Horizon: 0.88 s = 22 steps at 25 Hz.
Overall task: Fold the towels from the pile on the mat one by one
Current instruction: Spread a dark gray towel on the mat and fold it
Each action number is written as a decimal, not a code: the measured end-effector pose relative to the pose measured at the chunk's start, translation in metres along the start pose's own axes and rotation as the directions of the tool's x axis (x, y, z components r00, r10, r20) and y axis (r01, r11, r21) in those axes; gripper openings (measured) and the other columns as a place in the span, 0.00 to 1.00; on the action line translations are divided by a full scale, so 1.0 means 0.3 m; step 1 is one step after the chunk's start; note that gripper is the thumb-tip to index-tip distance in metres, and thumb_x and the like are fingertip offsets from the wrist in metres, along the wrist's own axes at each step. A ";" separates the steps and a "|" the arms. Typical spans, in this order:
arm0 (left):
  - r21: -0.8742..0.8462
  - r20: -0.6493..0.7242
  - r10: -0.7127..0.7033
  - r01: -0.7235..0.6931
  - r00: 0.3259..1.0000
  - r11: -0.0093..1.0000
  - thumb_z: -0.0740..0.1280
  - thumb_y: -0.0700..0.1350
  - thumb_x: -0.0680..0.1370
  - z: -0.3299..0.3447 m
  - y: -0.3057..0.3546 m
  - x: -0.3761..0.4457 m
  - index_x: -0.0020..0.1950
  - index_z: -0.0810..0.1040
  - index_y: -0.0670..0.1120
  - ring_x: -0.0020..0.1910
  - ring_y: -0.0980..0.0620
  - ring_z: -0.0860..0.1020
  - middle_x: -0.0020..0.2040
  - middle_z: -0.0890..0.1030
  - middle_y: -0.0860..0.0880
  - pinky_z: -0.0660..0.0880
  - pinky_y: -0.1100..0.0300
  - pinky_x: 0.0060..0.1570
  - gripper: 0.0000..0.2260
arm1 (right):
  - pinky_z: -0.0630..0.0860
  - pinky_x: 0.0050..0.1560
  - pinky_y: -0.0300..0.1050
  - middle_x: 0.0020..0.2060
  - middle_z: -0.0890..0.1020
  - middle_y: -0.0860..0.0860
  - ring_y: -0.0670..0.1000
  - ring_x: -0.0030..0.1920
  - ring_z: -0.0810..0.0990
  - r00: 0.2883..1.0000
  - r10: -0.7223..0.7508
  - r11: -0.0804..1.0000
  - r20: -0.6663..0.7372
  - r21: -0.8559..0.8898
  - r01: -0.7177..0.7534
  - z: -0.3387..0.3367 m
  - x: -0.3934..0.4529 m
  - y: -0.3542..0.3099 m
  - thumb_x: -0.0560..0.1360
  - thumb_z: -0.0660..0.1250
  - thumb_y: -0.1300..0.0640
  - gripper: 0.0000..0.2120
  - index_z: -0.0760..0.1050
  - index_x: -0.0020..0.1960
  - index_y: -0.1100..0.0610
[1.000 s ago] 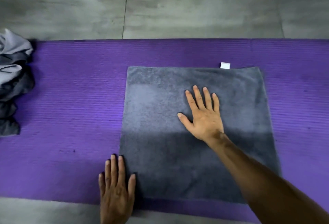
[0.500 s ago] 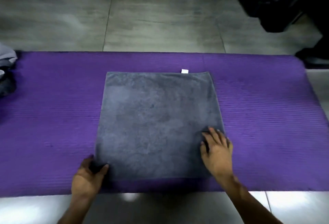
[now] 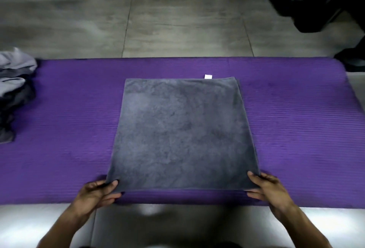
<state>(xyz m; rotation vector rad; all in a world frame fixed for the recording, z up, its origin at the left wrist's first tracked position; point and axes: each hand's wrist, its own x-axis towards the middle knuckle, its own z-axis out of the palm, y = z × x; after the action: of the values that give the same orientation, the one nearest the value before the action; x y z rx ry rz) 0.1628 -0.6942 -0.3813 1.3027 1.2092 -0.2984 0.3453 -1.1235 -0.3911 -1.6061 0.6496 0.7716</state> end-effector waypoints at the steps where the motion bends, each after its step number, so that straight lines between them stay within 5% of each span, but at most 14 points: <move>1: 0.026 0.029 -0.007 0.006 1.000 1.000 0.68 0.37 0.76 -0.014 -0.001 -0.016 0.53 0.81 0.39 0.42 0.42 0.85 0.45 0.85 0.39 0.78 0.52 0.48 0.07 | 0.83 0.41 0.52 0.47 0.86 0.57 0.61 0.44 0.86 0.999 0.032 0.999 0.024 0.009 -0.032 -0.014 -0.018 -0.002 0.73 0.71 0.58 0.12 0.79 0.55 0.61; 5: 0.105 0.208 -0.162 0.143 0.965 0.984 0.69 0.39 0.73 -0.093 0.000 -0.102 0.57 0.80 0.37 0.45 0.41 0.84 0.51 0.83 0.36 0.78 0.53 0.46 0.14 | 0.76 0.59 0.62 0.50 0.85 0.63 0.65 0.48 0.84 0.971 0.160 0.987 0.179 -0.025 -0.158 -0.120 -0.120 -0.007 0.70 0.71 0.54 0.19 0.77 0.59 0.61; 8: -0.138 0.193 -0.184 0.212 0.964 0.967 0.64 0.41 0.74 -0.087 0.047 -0.112 0.54 0.78 0.41 0.38 0.45 0.84 0.45 0.84 0.37 0.80 0.57 0.38 0.11 | 0.82 0.42 0.55 0.41 0.84 0.64 0.61 0.37 0.84 0.931 0.234 0.969 0.281 0.012 -0.247 -0.112 -0.142 -0.106 0.47 0.85 0.48 0.29 0.84 0.45 0.61; 11: -0.331 0.120 -0.091 0.126 0.989 0.935 0.58 0.47 0.80 0.012 0.187 -0.022 0.51 0.75 0.48 0.44 0.49 0.84 0.43 0.85 0.43 0.78 0.57 0.47 0.07 | 0.80 0.28 0.45 0.36 0.85 0.58 0.53 0.31 0.84 0.957 0.197 0.963 0.212 0.140 -0.229 -0.023 -0.052 -0.250 0.30 0.84 0.51 0.36 0.80 0.37 0.57; 13: -0.417 0.077 0.021 0.013 0.997 0.909 0.55 0.52 0.82 0.098 0.281 0.043 0.52 0.74 0.50 0.49 0.52 0.80 0.44 0.85 0.49 0.72 0.56 0.53 0.10 | 0.81 0.32 0.46 0.40 0.86 0.56 0.54 0.35 0.85 0.976 0.163 0.940 0.145 0.279 -0.198 0.043 0.024 -0.332 0.38 0.85 0.48 0.37 0.77 0.43 0.57; 14: -0.378 0.038 0.086 -0.065 0.996 0.924 0.55 0.53 0.83 0.144 0.313 0.058 0.51 0.75 0.50 0.49 0.53 0.79 0.44 0.85 0.51 0.70 0.55 0.54 0.12 | 0.81 0.36 0.47 0.43 0.86 0.56 0.55 0.38 0.86 0.984 0.131 0.921 0.121 0.352 -0.166 0.080 0.052 -0.356 0.51 0.82 0.43 0.32 0.76 0.47 0.57; 16: 0.022 -0.150 0.370 -0.371 0.917 0.928 0.63 0.51 0.80 0.204 0.296 0.087 0.47 0.78 0.49 0.46 0.49 0.79 0.39 0.84 0.51 0.71 0.54 0.53 0.08 | 0.77 0.40 0.47 0.43 0.85 0.52 0.53 0.40 0.83 0.998 -0.056 0.945 0.042 0.325 0.039 0.126 0.080 -0.345 0.76 0.67 0.44 0.15 0.76 0.50 0.56; 17: 0.334 -0.123 0.571 -0.508 0.812 0.794 0.68 0.49 0.76 0.217 0.258 0.105 0.45 0.79 0.49 0.45 0.46 0.80 0.40 0.83 0.49 0.73 0.53 0.52 0.04 | 0.75 0.39 0.45 0.40 0.84 0.48 0.50 0.38 0.81 0.966 -0.249 0.959 -0.072 0.123 0.257 0.138 0.086 -0.316 0.78 0.65 0.50 0.09 0.77 0.48 0.55; 18: 0.585 0.034 0.706 -0.587 0.707 0.560 0.70 0.48 0.70 0.223 0.211 0.118 0.46 0.79 0.49 0.46 0.44 0.79 0.43 0.82 0.48 0.75 0.53 0.52 0.07 | 0.74 0.40 0.44 0.38 0.83 0.45 0.48 0.37 0.79 0.850 -0.517 0.845 -0.096 -0.215 0.490 0.137 0.091 -0.271 0.77 0.67 0.56 0.03 0.77 0.47 0.54; 19: 0.734 0.232 0.747 -0.616 0.623 0.285 0.70 0.47 0.64 0.222 0.168 0.120 0.49 0.79 0.49 0.47 0.43 0.79 0.48 0.81 0.46 0.77 0.52 0.50 0.14 | 0.75 0.41 0.45 0.39 0.82 0.45 0.49 0.38 0.79 0.689 -0.723 0.549 0.058 -0.558 0.622 0.126 0.102 -0.214 0.73 0.69 0.58 0.04 0.77 0.48 0.53; 20: 0.802 0.386 0.708 -0.594 0.592 0.059 0.72 0.46 0.58 0.213 0.132 0.125 0.52 0.79 0.49 0.47 0.43 0.79 0.51 0.79 0.46 0.79 0.50 0.47 0.22 | 0.76 0.43 0.47 0.43 0.81 0.47 0.52 0.40 0.79 0.551 -0.778 0.150 0.303 -0.761 0.631 0.110 0.099 -0.159 0.67 0.71 0.57 0.12 0.78 0.51 0.53; 21: 0.828 0.458 0.656 -0.557 0.600 -0.068 0.74 0.44 0.54 0.202 0.113 0.131 0.54 0.78 0.49 0.47 0.43 0.79 0.53 0.78 0.46 0.81 0.49 0.42 0.28 | 0.77 0.45 0.50 0.47 0.81 0.49 0.54 0.43 0.79 0.494 -0.724 -0.167 0.481 -0.817 0.552 0.089 0.112 -0.108 0.61 0.73 0.56 0.21 0.77 0.54 0.52; 22: 0.860 0.455 0.626 -0.495 0.633 -0.125 0.76 0.41 0.53 0.203 0.117 0.124 0.56 0.78 0.49 0.47 0.43 0.79 0.54 0.77 0.45 0.81 0.49 0.39 0.31 | 0.76 0.44 0.52 0.50 0.80 0.51 0.57 0.44 0.78 0.532 -0.652 -0.310 0.540 -0.831 0.462 0.069 0.127 -0.080 0.56 0.74 0.55 0.28 0.77 0.56 0.52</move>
<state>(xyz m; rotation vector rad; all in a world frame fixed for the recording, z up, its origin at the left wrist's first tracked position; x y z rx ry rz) 0.2355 -0.7179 -0.4031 2.9433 0.1748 -0.3475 0.3849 -1.0990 -0.4080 -2.8976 -1.0503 0.1404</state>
